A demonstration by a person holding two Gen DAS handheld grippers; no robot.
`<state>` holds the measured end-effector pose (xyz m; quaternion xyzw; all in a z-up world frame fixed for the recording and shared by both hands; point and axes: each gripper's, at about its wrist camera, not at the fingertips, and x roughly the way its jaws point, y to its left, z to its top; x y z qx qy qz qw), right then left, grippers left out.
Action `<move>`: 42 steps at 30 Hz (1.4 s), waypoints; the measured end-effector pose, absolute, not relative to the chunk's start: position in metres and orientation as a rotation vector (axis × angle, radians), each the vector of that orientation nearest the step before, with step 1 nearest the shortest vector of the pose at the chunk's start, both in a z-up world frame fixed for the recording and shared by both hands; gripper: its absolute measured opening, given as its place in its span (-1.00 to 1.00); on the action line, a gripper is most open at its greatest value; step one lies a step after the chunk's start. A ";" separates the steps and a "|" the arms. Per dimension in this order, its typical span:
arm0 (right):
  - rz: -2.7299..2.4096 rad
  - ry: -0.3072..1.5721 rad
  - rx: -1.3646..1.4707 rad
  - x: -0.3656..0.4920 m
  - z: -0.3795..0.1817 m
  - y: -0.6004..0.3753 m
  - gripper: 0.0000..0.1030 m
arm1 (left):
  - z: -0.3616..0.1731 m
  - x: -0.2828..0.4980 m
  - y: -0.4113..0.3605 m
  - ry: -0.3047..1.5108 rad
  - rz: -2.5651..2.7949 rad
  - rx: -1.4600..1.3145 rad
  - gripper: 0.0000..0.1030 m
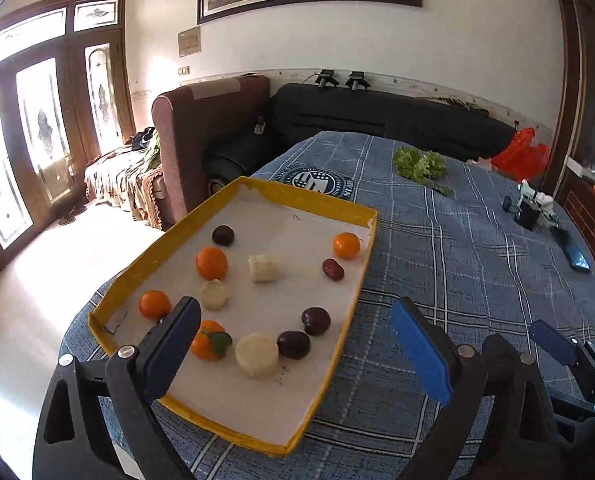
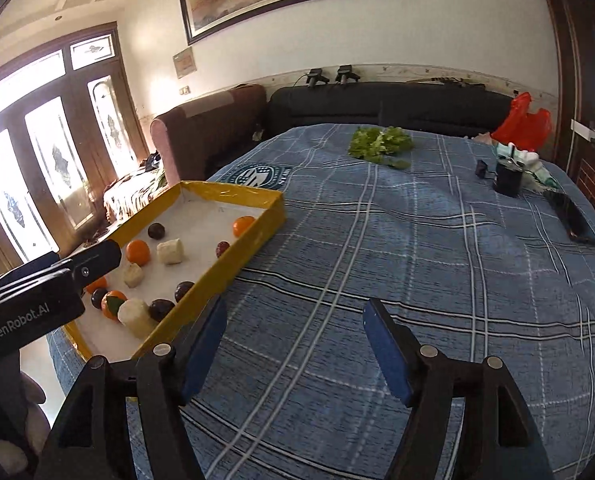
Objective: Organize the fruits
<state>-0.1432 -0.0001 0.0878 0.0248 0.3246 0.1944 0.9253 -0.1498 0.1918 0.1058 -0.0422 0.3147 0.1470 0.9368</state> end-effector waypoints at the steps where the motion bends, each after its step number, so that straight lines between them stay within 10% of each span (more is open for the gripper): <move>1: 0.397 0.671 0.070 -0.144 0.087 -0.008 0.49 | 0.105 -0.150 0.187 0.649 0.297 -0.078 0.86; 42: 0.382 0.779 0.112 -0.137 0.052 0.014 0.56 | 0.088 -0.156 0.199 0.653 0.279 -0.170 0.86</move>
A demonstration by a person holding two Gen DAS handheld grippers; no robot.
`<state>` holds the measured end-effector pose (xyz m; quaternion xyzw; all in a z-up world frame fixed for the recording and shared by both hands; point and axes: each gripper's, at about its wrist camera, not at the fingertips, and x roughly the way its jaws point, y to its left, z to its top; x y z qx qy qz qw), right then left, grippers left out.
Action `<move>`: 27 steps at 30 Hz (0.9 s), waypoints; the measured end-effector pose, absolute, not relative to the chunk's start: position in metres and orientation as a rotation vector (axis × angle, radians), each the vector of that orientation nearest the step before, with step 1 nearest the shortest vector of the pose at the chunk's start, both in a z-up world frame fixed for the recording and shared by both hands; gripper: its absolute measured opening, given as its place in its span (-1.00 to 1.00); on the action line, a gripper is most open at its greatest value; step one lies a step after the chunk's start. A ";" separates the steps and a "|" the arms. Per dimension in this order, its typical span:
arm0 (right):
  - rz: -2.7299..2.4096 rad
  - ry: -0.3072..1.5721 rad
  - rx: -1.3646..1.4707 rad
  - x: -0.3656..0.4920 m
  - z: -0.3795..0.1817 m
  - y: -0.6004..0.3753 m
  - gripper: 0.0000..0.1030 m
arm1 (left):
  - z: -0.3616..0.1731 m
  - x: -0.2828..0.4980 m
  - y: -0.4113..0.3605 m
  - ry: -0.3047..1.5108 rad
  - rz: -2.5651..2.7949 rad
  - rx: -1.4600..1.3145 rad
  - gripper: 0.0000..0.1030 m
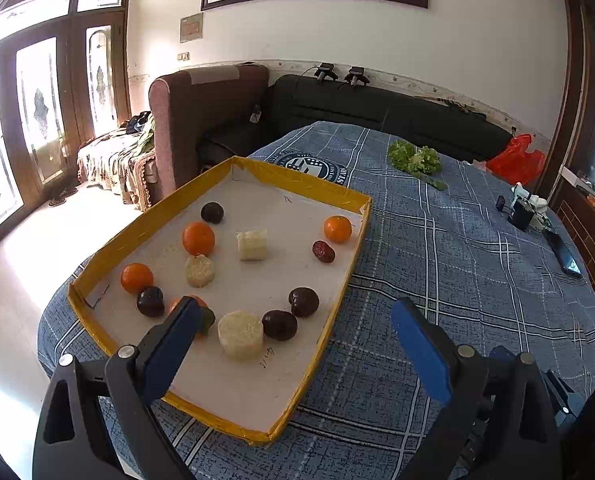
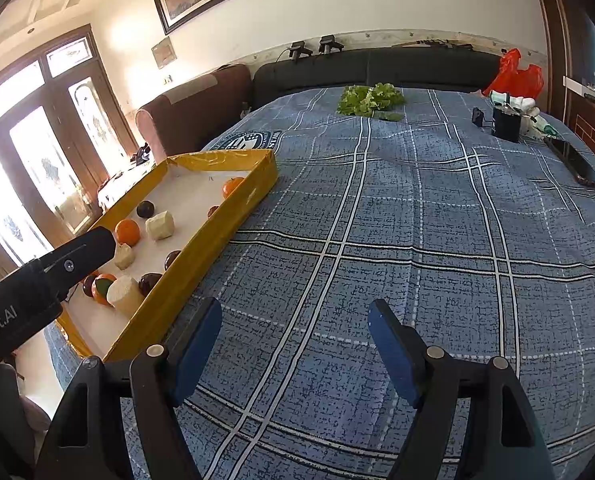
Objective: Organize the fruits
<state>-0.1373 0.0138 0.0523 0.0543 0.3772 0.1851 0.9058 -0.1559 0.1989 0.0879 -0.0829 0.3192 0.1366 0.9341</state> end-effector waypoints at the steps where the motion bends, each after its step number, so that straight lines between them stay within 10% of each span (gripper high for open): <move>1: 0.381 0.780 0.112 -0.137 0.052 0.014 0.56 | 0.088 -0.155 0.199 0.653 0.280 -0.170 0.86; 16: 0.347 0.763 0.099 -0.124 0.062 0.008 0.56 | 0.091 -0.157 0.208 0.616 0.310 -0.190 0.86; 27: 0.085 0.639 0.161 -0.006 0.175 -0.097 0.55 | 0.109 -0.171 0.210 0.548 0.360 -0.170 0.86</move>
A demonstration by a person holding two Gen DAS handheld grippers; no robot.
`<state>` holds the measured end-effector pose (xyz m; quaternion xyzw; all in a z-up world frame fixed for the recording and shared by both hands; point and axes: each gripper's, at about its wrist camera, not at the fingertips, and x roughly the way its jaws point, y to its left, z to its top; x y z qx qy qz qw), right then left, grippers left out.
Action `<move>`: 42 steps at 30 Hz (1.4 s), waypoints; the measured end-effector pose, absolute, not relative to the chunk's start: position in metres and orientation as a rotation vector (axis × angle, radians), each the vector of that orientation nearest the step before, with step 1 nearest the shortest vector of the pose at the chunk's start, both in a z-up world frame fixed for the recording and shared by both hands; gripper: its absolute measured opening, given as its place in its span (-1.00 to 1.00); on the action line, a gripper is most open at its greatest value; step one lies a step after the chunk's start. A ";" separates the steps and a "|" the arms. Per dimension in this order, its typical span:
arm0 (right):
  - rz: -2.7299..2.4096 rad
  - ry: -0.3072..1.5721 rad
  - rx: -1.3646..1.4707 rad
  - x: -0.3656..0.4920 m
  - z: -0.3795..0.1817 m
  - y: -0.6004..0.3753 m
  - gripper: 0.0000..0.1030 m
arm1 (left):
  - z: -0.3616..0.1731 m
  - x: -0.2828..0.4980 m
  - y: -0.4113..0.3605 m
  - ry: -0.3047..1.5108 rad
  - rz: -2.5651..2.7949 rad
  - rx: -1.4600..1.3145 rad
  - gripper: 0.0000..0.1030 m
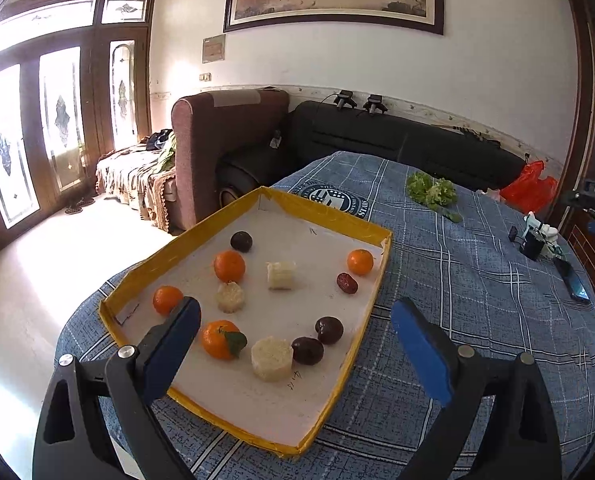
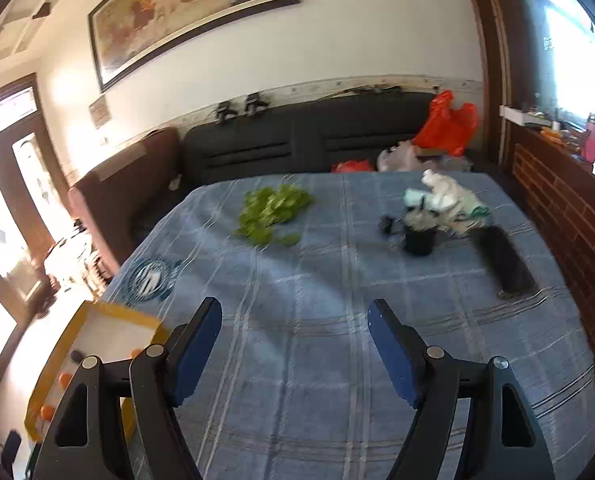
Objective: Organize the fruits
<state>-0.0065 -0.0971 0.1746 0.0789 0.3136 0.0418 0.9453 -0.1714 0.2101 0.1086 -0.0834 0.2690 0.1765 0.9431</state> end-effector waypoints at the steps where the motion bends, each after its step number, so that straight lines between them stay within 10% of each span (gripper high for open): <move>1: 0.025 0.647 0.171 0.001 0.183 -0.115 0.55 | 0.110 -0.172 0.210 0.540 0.367 -0.166 0.86; 42: 0.382 0.562 -0.047 -0.165 0.101 0.025 0.79 | 0.170 -0.252 0.204 0.191 0.534 -0.170 1.00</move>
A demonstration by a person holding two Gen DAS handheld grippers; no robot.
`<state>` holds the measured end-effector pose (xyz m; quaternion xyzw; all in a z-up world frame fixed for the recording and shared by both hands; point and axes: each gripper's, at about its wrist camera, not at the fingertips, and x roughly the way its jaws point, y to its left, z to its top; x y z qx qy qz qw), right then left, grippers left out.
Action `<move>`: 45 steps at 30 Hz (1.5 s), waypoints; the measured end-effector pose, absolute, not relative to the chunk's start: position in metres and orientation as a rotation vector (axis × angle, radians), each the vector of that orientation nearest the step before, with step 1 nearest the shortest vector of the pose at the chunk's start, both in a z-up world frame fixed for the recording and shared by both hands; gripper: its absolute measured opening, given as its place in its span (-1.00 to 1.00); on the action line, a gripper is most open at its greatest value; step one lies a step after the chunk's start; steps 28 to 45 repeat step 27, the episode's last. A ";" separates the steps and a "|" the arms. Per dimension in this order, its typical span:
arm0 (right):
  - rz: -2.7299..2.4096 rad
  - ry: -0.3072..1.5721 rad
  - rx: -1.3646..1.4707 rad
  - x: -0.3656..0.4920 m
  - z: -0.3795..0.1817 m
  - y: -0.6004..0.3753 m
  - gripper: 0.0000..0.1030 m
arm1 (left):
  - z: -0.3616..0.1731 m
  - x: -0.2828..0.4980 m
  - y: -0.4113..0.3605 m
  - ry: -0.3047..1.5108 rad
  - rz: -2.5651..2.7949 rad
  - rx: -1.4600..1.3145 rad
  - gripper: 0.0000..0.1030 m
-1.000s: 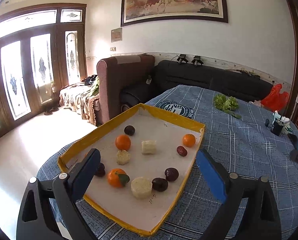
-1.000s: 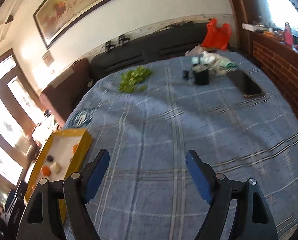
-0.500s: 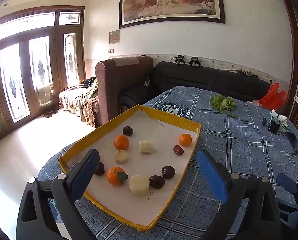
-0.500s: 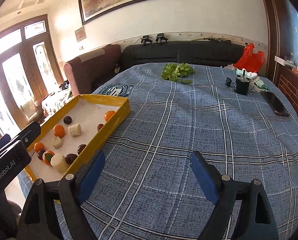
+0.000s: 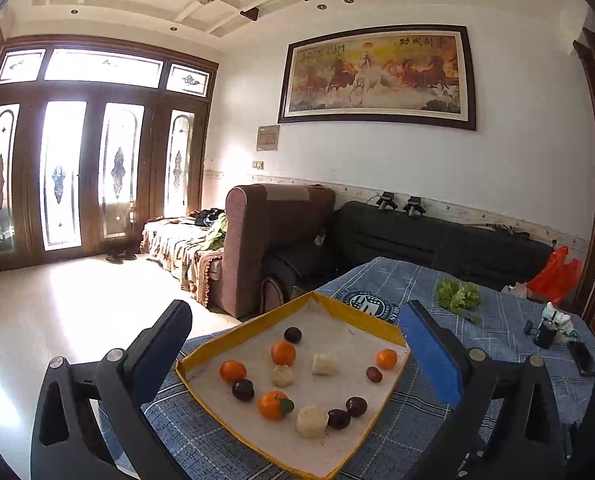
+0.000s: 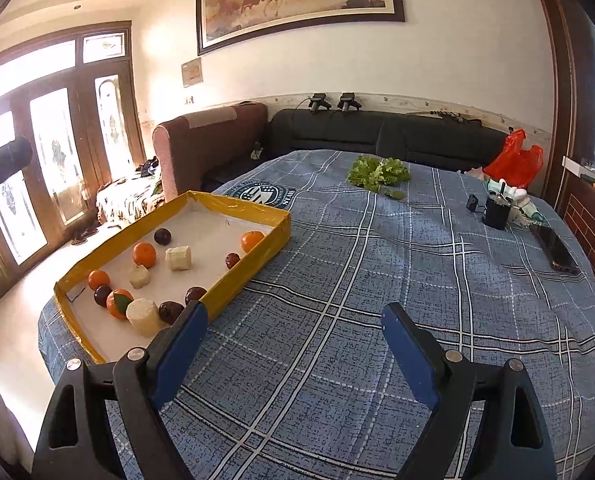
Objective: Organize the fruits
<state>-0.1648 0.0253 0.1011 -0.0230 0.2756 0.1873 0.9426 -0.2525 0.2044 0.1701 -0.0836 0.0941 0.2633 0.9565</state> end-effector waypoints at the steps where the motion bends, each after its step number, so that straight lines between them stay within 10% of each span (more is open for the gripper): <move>1: 0.387 0.563 -0.046 -0.165 0.101 0.026 0.79 | 0.171 -0.253 0.205 0.206 0.527 -0.169 1.00; 45: 0.514 0.592 -0.090 -0.183 0.109 0.056 0.81 | 0.131 -0.228 0.221 0.466 0.548 -0.146 1.00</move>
